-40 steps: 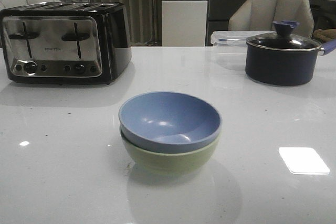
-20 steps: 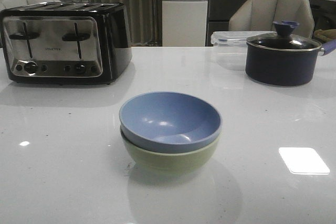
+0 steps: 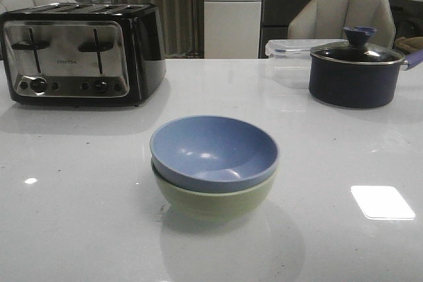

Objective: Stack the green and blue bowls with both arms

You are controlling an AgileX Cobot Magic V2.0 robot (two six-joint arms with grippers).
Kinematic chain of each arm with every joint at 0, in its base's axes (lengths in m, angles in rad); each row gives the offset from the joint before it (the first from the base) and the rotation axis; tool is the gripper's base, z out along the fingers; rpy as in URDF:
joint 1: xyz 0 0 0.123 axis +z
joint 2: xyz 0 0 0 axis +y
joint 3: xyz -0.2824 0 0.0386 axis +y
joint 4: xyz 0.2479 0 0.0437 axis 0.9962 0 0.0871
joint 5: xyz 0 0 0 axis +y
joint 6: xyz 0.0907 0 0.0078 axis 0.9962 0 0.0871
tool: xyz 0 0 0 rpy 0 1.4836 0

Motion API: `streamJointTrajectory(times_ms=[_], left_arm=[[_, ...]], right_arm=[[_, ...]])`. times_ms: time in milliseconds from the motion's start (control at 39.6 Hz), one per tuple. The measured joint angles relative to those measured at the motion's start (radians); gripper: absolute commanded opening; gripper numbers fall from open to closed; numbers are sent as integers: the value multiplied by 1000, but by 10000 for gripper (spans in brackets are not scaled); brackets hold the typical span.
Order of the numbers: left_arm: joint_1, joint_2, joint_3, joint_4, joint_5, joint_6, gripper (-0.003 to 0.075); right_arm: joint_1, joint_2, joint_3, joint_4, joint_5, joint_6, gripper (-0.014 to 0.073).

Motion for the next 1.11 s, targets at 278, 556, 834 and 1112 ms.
streamJointTrajectory(times_ms=[278, 556, 834, 1112], left_arm=[[42, 0, 17, 31, -93, -55, 99], [42, 0, 17, 35, -97, -78, 98], [29, 0, 17, 35, -103, -78, 98], [13, 0, 17, 35, -103, -78, 98]], right_arm=[[0, 0, 0, 0, 1, 0, 36], [0, 0, 0, 0, 2, 0, 36], [0, 0, 0, 0, 2, 0, 36], [0, 0, 0, 0, 3, 0, 36]])
